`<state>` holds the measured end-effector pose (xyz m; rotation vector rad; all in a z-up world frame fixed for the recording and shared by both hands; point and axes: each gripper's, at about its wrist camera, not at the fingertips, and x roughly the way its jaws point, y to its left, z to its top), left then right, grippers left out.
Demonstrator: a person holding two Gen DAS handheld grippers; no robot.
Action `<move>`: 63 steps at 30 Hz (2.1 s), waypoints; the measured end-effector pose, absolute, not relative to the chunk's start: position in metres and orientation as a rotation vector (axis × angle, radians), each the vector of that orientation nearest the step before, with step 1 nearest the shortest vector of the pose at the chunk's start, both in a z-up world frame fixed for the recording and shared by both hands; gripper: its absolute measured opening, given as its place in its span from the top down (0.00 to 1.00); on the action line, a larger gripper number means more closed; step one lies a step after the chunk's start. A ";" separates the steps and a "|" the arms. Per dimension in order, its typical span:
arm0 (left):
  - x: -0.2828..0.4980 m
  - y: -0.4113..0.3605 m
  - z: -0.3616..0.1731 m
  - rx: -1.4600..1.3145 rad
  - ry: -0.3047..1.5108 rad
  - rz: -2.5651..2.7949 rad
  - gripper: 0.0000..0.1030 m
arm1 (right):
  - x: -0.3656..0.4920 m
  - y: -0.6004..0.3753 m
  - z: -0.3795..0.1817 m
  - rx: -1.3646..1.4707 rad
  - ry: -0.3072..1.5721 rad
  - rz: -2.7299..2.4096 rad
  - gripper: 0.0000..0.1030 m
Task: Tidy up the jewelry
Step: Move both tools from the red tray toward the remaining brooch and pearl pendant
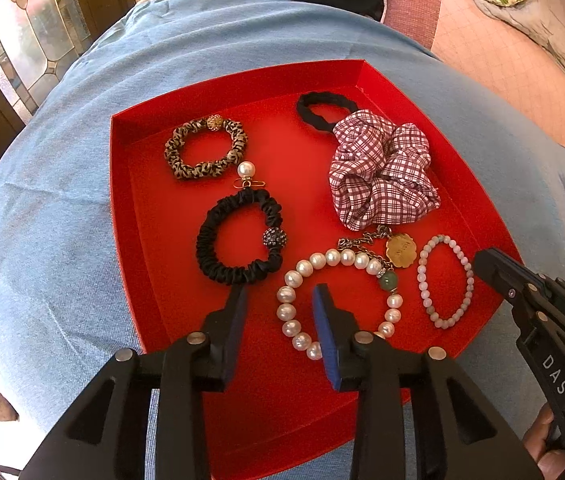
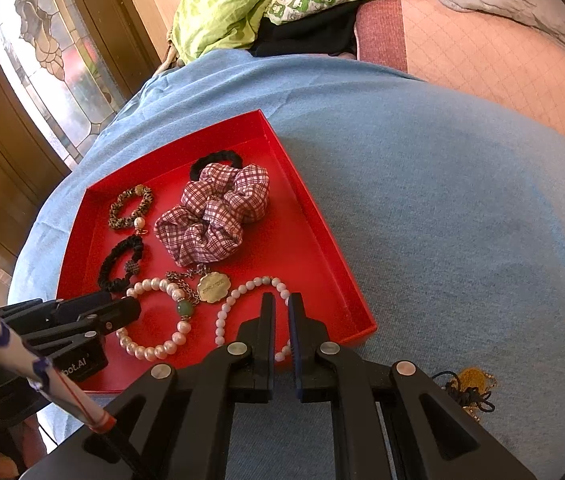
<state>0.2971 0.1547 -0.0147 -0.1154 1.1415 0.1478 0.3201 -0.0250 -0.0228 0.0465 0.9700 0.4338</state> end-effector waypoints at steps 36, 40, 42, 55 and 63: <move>0.298 0.082 0.025 -0.073 0.978 -0.010 0.62 | 0.309 -0.171 -0.007 0.296 1.050 0.353 0.84; 0.302 0.069 0.023 -0.057 0.984 -0.030 0.61 | 0.304 -0.159 -0.013 0.218 1.056 0.391 0.84; 0.303 0.066 0.022 -0.050 0.988 -0.033 0.61 | 0.303 -0.150 -0.015 0.176 1.049 0.415 0.84; 0.305 0.065 0.019 -0.042 1.002 -0.060 0.61 | 0.296 -0.127 -0.017 -0.025 1.002 0.394 0.96; 0.302 0.024 0.007 0.008 1.052 -0.231 0.61 | 0.296 -0.169 0.012 0.175 0.916 0.344 0.96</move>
